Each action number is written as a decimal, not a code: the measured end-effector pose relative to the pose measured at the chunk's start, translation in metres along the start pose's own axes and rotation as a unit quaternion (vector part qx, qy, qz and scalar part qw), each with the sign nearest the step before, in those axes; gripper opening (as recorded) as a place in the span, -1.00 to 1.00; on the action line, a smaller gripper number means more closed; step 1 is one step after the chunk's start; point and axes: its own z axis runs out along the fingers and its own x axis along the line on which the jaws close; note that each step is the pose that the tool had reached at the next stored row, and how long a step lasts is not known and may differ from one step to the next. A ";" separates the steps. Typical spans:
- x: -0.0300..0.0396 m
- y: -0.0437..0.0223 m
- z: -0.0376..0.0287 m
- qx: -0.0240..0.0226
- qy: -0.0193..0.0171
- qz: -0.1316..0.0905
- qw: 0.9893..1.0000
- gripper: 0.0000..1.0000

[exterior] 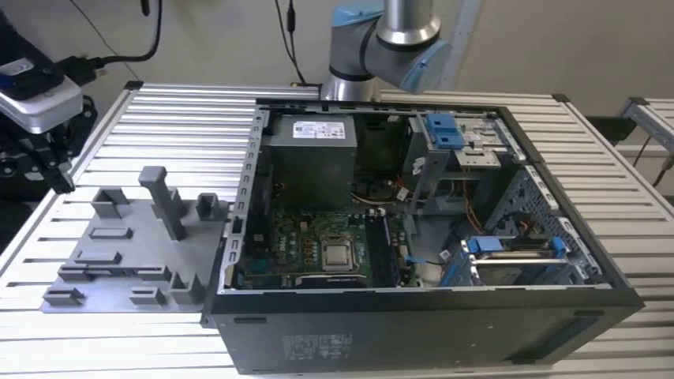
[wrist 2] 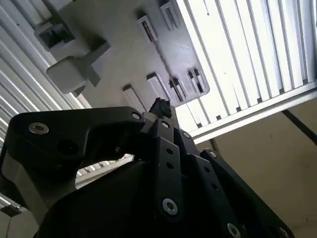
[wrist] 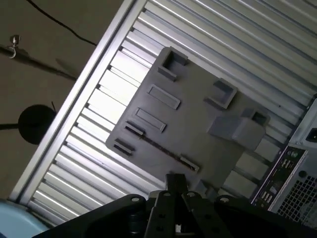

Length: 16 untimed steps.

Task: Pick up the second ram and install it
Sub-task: 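Pick up the second ram and move it above second insertion slot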

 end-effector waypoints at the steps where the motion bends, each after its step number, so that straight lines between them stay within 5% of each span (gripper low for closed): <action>1: 0.0000 0.0000 0.0000 0.000 0.000 -0.009 1.000 -0.79; 9: 0.0001 0.0000 0.0000 0.000 0.003 -0.071 0.997 -0.79; 16: 0.0002 0.0001 0.0000 0.000 0.006 -0.125 0.992 -0.79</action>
